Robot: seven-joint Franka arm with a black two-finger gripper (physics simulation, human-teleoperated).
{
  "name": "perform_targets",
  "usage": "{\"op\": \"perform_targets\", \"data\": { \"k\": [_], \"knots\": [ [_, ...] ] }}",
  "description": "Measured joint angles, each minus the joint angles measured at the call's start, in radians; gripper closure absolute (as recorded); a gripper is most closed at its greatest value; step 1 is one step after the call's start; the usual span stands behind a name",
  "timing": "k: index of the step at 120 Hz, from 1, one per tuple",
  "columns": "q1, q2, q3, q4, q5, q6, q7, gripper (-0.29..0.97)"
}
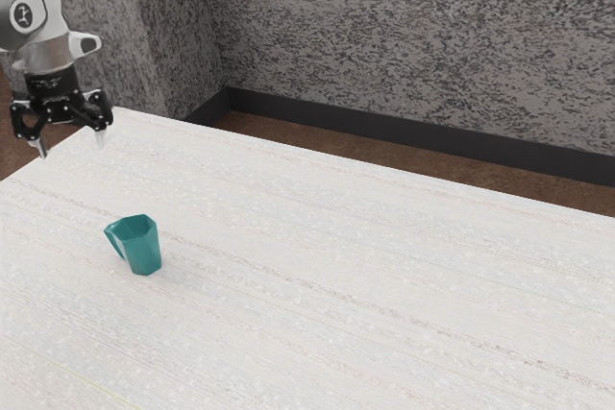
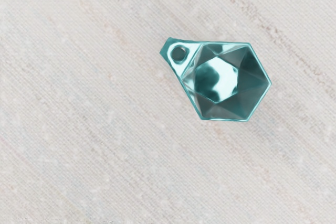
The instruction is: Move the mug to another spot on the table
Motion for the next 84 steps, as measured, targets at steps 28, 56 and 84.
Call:
{"op": "perform_targets", "data": {
  "k": [28,56,84],
  "knots": [
    [0.059,0.003,0.039,-0.144,-0.125,0.119,-0.286,0.00],
    [0.129,0.060,0.046,-0.190,-0.185,0.206,-0.486,0.00],
    [0.209,0.191,0.046,-0.166,-0.210,0.286,-0.589,0.00]
  ]
}}
